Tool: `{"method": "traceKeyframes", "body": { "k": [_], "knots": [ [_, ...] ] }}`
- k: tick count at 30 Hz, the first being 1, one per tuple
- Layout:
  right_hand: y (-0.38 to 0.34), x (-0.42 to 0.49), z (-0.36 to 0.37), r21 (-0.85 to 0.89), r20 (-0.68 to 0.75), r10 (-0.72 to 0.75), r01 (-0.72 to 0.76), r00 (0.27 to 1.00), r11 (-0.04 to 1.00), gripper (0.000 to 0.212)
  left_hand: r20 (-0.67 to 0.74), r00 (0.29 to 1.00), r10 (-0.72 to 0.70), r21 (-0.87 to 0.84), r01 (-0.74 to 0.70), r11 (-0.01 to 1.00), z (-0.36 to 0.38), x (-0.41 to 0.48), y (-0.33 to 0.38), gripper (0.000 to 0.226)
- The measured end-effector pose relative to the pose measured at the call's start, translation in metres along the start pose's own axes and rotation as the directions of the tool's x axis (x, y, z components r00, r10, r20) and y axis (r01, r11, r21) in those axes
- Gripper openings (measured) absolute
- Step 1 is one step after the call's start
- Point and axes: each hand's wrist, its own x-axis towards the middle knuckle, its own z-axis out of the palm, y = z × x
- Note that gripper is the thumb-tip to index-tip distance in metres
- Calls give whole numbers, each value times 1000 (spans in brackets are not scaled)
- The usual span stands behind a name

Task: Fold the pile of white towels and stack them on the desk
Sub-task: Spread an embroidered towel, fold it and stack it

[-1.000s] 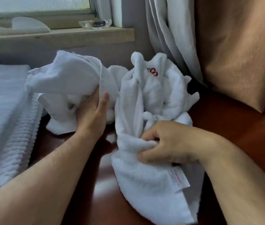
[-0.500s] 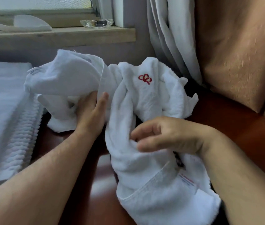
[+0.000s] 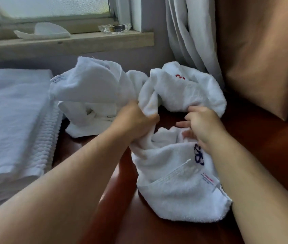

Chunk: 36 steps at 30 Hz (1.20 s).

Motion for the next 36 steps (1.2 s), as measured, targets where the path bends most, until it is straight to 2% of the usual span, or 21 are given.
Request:
{"method": "traceKeyframes", "body": {
  "k": [2,4,7,8,10,12,14,16,17,18,20,22,23,24,26,27,28,29,32,34,36],
  "knots": [
    [-1,2,-7,34,-79,-39,42,996,999,36,154,988,18,231,-53,972,4,2,2,32],
    [-2,0,-9,32,-61,-85,87,995,996,34,140,987,74,309,-115,944,-1,-7,3,12],
    [-6,-5,-5,41,40,-135,133,990,990,29,122,985,119,200,-142,970,-20,-35,-10,16],
    [-8,-9,-1,117,54,-146,139,988,983,25,155,981,119,148,-143,979,-27,-47,-17,18],
    [-9,-11,7,411,93,-165,113,982,904,33,309,943,124,48,-146,988,-41,-75,-27,18],
    [-7,-14,14,561,154,-285,154,946,814,41,401,903,153,-45,-147,988,-46,-98,-32,22],
    [-10,-18,21,431,53,-320,267,946,862,40,342,919,195,-111,-167,980,-48,-112,-34,23],
    [-13,-21,23,128,-183,-300,325,936,937,44,304,936,176,-217,-111,970,-48,-120,-37,31],
    [-13,-22,22,22,-261,-299,315,918,949,47,343,925,166,-306,-57,950,-49,-122,-39,38],
    [-13,-23,22,-6,-228,-274,280,934,960,54,414,891,184,-401,-2,916,-48,-124,-42,43],
    [-11,-27,24,90,87,-191,184,978,979,70,543,783,304,-573,80,816,-49,-127,-46,46],
    [-9,-28,30,183,318,-200,147,927,972,69,592,713,375,-651,149,744,-50,-129,-51,44],
    [-10,-27,33,214,344,-213,145,915,966,64,586,721,370,-659,158,735,-50,-128,-53,42],
    [-10,-27,36,195,302,-240,187,923,963,57,556,757,343,-667,160,727,-48,-127,-56,40],
    [-12,-25,42,-46,77,-340,343,937,938,44,392,887,243,-695,113,710,-44,-124,-60,35],
    [-13,-24,41,-192,-61,-401,384,914,903,41,276,943,187,-698,63,713,-42,-122,-62,32],
    [-15,-24,38,-258,-127,-428,387,895,885,41,184,972,143,-692,25,722,-41,-120,-62,29],
    [-18,-27,35,-249,-108,-433,397,895,883,44,148,982,120,-690,16,724,-40,-118,-61,27],
    [-31,-32,31,-138,158,-444,465,882,875,58,206,968,142,-694,43,718,-41,-115,-59,28],
    [-47,-34,42,-111,388,-316,384,866,917,65,219,965,147,-705,52,707,-41,-115,-60,27],
    [-59,-27,60,-331,524,-89,299,847,895,69,209,968,142,-717,53,695,-40,-114,-60,26]
  ]
}}
